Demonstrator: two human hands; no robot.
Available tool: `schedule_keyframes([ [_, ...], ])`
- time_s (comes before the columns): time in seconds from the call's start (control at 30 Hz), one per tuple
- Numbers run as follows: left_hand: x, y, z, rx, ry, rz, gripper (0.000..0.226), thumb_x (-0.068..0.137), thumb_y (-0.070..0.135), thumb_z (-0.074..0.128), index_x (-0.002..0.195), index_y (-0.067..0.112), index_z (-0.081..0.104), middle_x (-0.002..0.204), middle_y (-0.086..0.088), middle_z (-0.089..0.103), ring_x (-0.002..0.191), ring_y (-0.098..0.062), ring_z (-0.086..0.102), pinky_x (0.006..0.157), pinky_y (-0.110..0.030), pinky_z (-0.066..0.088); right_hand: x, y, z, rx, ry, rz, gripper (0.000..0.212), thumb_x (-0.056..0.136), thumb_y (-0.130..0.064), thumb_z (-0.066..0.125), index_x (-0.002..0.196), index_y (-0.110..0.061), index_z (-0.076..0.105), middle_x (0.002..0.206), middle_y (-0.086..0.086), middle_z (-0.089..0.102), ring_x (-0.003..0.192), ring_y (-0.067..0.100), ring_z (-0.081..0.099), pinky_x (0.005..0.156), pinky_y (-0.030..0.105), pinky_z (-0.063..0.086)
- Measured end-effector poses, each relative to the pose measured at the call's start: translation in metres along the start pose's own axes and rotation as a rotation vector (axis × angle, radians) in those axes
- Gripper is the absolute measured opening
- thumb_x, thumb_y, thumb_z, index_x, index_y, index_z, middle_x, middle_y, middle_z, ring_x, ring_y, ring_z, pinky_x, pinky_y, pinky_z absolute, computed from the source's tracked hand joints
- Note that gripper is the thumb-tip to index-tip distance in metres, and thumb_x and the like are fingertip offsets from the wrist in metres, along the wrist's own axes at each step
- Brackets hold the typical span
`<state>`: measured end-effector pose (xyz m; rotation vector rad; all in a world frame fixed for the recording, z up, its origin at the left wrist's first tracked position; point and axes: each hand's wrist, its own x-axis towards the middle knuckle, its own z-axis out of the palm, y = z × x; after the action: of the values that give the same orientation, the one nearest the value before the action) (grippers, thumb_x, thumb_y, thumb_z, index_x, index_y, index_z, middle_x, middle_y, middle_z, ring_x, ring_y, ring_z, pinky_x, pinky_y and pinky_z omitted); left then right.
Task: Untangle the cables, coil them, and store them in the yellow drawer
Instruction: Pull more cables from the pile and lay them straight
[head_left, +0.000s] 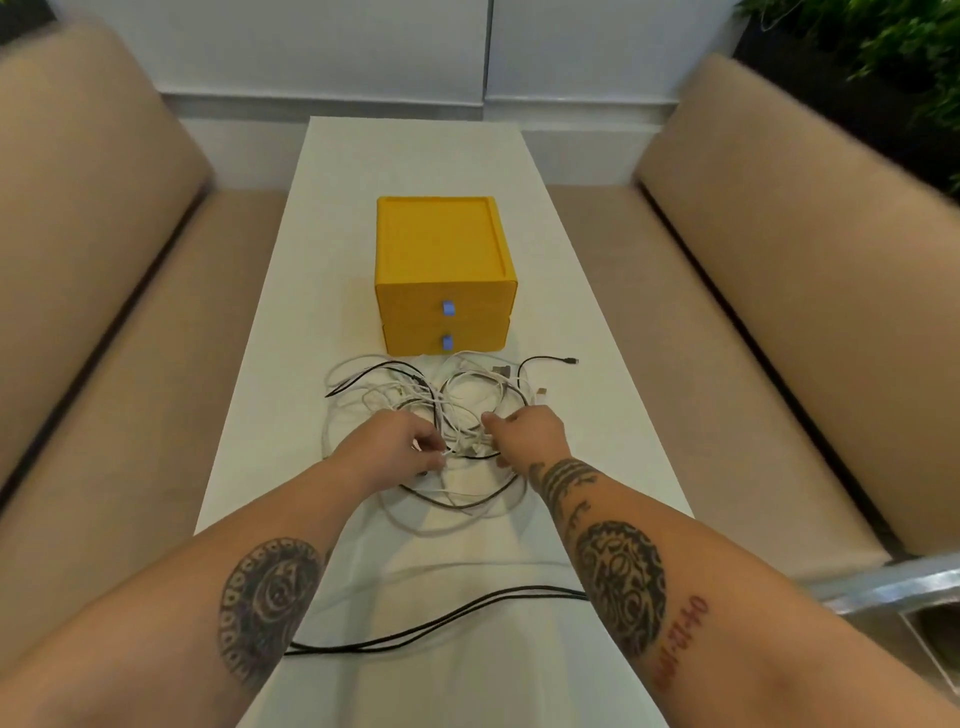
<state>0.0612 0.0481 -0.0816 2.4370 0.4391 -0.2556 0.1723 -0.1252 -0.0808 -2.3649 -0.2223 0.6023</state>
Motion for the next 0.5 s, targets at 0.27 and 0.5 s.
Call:
schedule_keyframes([
  [0.27, 0.009, -0.003, 0.003, -0.024, 0.016, -0.046, 0.008, 0.083, 0.043, 0.074, 0.086, 0.035, 0.078, 0.081, 0.015, 0.073, 0.072, 0.002, 0.066, 0.07, -0.025, 0.055, 0.013, -0.017, 0.003, 0.087, -0.074, -0.029, 0.036, 0.091, -0.033, 0.061, 0.075, -0.001, 0.067, 0.078, 0.012, 0.068, 0.079, 0.029, 0.063, 0.075, 0.037, 0.052],
  [0.5, 0.002, 0.001, -0.007, -0.128, 0.306, 0.108, 0.016, 0.092, 0.04, 0.066, 0.103, 0.032, 0.075, 0.104, 0.02, 0.066, 0.083, 0.003, 0.056, 0.073, -0.017, 0.04, 0.002, -0.084, -0.035, 0.534, -0.18, -0.244, 0.025, 0.1, -0.031, 0.057, 0.082, -0.014, 0.057, 0.083, 0.004, 0.064, 0.062, 0.017, 0.058, 0.058, 0.033, 0.048],
])
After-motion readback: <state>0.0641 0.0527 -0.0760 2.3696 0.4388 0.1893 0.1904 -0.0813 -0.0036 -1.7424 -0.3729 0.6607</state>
